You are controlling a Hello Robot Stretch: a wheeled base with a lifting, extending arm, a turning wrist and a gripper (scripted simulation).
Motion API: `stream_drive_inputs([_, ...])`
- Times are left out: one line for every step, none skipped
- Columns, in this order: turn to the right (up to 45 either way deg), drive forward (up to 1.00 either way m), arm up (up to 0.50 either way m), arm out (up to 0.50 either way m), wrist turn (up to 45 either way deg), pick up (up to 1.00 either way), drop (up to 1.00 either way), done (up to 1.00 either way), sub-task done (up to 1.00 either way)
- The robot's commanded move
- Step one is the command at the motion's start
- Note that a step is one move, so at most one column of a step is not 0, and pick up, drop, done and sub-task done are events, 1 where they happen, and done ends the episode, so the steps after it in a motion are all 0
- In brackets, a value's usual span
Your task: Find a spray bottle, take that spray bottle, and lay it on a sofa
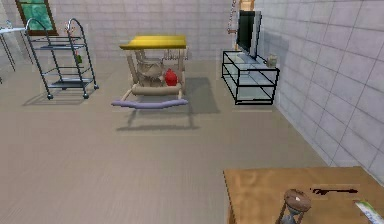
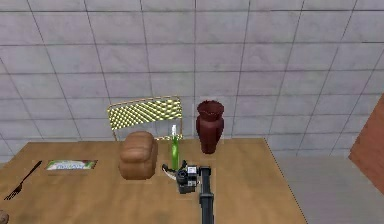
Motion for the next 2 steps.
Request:
stream_drive_inputs([0.0,0.0,0.1,0.0,0.0,0.0,0.0,0.0,0.0])
stream_drive_inputs([0.0,0.0,0.36,0.0,0.0,0.0,0.0,0.0,0.0])
